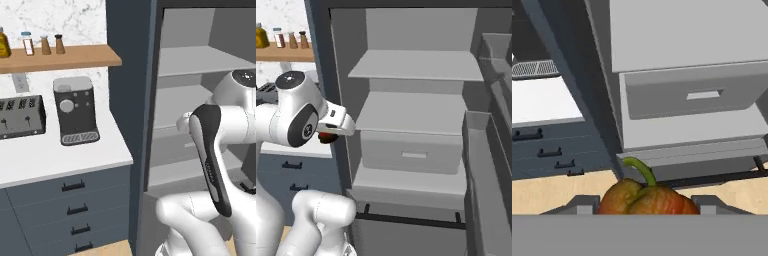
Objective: Place one bell pepper and one chicken drumstick in each tupperware on the nearby counter, to pack two identical lunches.
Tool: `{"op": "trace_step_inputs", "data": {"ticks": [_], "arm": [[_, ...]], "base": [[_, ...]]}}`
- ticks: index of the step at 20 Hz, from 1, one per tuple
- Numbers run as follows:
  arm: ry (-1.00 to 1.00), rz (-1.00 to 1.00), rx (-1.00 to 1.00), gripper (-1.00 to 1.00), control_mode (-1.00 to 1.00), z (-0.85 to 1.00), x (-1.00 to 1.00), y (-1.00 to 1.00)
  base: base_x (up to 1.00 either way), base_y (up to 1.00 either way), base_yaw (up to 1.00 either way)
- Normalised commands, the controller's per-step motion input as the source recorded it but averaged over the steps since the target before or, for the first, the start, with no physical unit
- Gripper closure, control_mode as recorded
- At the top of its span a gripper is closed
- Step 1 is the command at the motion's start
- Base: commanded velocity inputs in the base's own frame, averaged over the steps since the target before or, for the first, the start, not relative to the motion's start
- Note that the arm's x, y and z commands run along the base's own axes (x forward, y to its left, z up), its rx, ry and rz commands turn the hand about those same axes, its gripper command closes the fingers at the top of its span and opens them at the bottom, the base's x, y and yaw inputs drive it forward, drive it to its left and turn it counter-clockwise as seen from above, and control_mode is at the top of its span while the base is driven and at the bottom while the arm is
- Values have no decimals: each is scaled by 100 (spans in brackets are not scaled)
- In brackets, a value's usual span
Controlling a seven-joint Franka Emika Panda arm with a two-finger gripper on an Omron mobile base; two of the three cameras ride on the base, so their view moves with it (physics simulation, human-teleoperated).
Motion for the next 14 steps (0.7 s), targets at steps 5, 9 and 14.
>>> {"op": "trace_step_inputs", "data": {"ticks": [5,9,14], "arm": [[0,0,0,100,100,0,0,0],[0,0,0,100,100,0,0,0],[0,0,0,100,100,0,0,0]], "base": [[-19,100,0],[15,100,0],[39,100,0]]}}
